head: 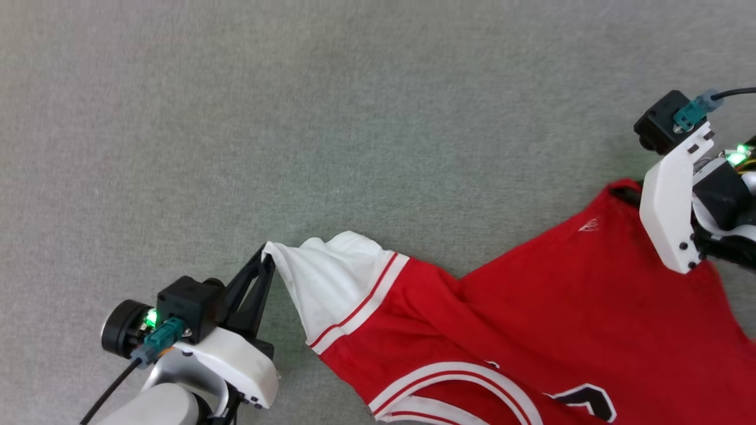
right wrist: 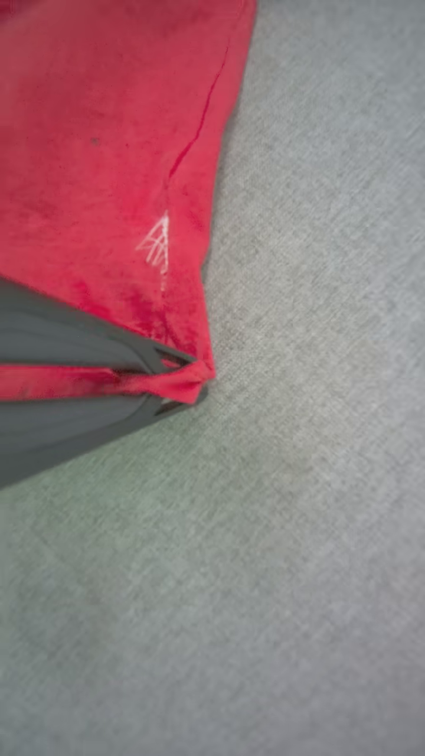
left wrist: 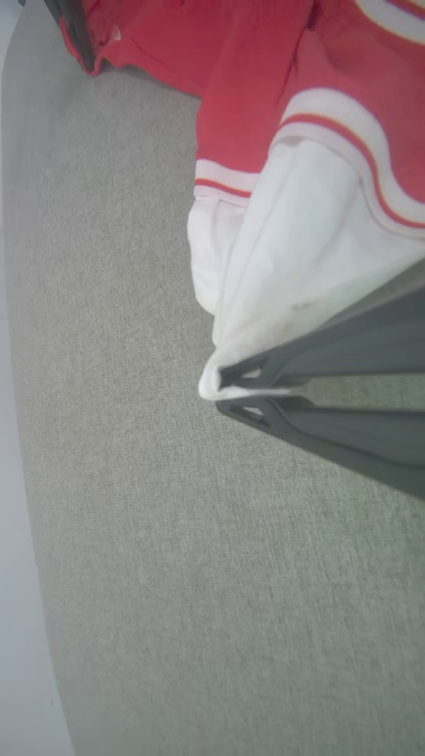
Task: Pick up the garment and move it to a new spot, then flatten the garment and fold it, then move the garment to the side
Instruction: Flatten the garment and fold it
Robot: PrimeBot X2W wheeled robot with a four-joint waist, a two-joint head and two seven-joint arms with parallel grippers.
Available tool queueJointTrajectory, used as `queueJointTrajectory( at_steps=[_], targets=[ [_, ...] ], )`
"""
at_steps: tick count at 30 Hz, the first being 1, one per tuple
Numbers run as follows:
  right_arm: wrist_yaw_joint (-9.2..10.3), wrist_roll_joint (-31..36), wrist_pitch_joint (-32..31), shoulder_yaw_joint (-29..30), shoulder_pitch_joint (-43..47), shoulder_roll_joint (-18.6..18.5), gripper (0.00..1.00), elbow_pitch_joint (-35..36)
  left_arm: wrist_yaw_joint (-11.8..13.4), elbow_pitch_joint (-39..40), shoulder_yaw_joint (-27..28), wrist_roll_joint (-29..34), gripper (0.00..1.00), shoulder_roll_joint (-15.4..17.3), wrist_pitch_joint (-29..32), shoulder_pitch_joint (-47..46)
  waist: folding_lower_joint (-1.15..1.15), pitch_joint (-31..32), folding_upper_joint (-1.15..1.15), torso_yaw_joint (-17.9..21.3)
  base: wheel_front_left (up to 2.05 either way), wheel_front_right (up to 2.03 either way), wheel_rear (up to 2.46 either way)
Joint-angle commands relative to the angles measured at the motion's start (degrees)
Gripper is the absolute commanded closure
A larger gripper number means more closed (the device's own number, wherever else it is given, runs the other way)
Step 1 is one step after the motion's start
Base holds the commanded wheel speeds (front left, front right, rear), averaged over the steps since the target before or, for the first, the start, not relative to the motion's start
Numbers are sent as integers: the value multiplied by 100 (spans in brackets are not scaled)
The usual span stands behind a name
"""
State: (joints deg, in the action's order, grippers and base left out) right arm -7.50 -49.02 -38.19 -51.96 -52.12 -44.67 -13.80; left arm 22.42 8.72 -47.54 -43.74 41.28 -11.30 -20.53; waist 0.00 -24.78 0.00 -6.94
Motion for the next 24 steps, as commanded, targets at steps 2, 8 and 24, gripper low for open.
queueJointTrajectory(
  at_steps=[2,8,24],
  targets=[
    [2,-105,424,-50,-220,-35,100,57,-47,-49,64,-15,100,65,-55,-81,0,384,0,208,0,0,0],
    [3,-234,1277,25,-491,-299,100,289,-93,95,242,115,100,349,22,-435,0,794,0,447,0,0,0],
    [2,468,2645,1645,-1733,54,100,221,-978,330,790,794,100,487,1308,-3866,0,198,0,872,0,0,0]
  ],
)
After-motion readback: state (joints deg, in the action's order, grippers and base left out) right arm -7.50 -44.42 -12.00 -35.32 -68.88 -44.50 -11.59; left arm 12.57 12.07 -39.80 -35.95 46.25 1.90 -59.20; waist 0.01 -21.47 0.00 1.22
